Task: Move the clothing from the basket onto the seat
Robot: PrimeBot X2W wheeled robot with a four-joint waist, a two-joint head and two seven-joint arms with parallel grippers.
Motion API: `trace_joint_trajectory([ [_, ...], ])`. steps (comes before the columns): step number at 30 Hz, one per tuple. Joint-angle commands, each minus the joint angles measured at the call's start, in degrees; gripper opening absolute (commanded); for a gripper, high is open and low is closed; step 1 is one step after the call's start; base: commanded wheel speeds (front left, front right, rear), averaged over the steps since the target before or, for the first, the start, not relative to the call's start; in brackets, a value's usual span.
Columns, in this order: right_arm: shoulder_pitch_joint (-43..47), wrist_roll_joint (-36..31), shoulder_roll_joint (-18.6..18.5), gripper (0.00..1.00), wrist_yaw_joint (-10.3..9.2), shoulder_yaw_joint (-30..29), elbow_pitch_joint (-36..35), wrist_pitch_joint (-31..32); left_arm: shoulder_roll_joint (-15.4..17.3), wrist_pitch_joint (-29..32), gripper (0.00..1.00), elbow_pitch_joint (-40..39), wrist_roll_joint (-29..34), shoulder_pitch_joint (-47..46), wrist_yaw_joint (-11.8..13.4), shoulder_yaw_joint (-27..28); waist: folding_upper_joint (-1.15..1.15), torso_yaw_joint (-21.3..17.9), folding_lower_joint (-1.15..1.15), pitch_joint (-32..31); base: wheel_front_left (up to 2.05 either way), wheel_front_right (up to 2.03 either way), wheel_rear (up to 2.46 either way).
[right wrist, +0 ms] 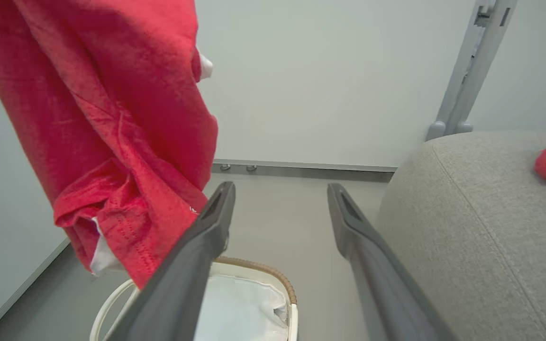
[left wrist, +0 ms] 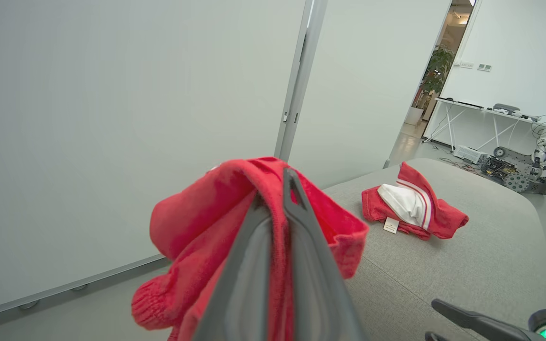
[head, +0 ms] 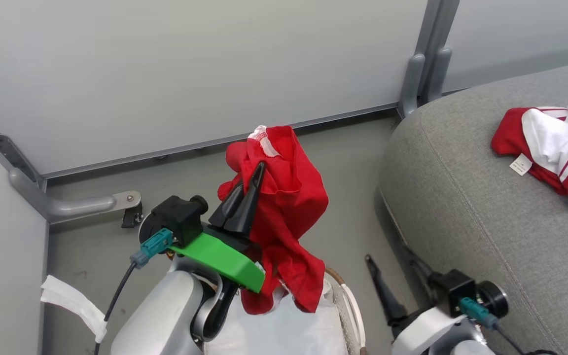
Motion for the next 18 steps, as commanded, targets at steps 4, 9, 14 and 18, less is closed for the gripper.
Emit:
trace_joint_trajectory([
  [4, -2.62, 0.58, -0.95, 1.00, -0.06, 6.95, 0.79, -0.12, -0.49, -0.21, 0.00, -0.41, 0.79, -1.22, -0.18, -0.83, 0.00, 1.51, 0.00, 0.15, 0.00, 0.00, 0.00],
  [9, -6.94, 2.11, -1.20, 1.00, -0.06, 13.90, 2.32, -0.12, -0.84, -0.22, 0.00, -0.41, 0.49, -1.86, -0.18, -2.11, 0.00, 3.42, 0.00, 0.73, 0.00, 0.00, 0.00],
  [14, -11.20, 2.76, -0.97, 1.00, -0.06, 17.45, 5.90, -0.12, -1.18, -0.22, 0.00, -0.35, -0.06, -2.55, -0.18, -3.71, 0.00, 5.42, 0.00, 1.19, 0.00, 0.00, 0.00],
  [18, -14.41, 2.03, -0.60, 1.00, -0.06, 18.68, 10.05, -0.11, -1.54, -0.22, 0.00, -0.34, -0.56, -3.48, -0.18, -5.68, 0.00, 7.01, 0.00, 1.62, 0.00, 0.00, 0.00],
])
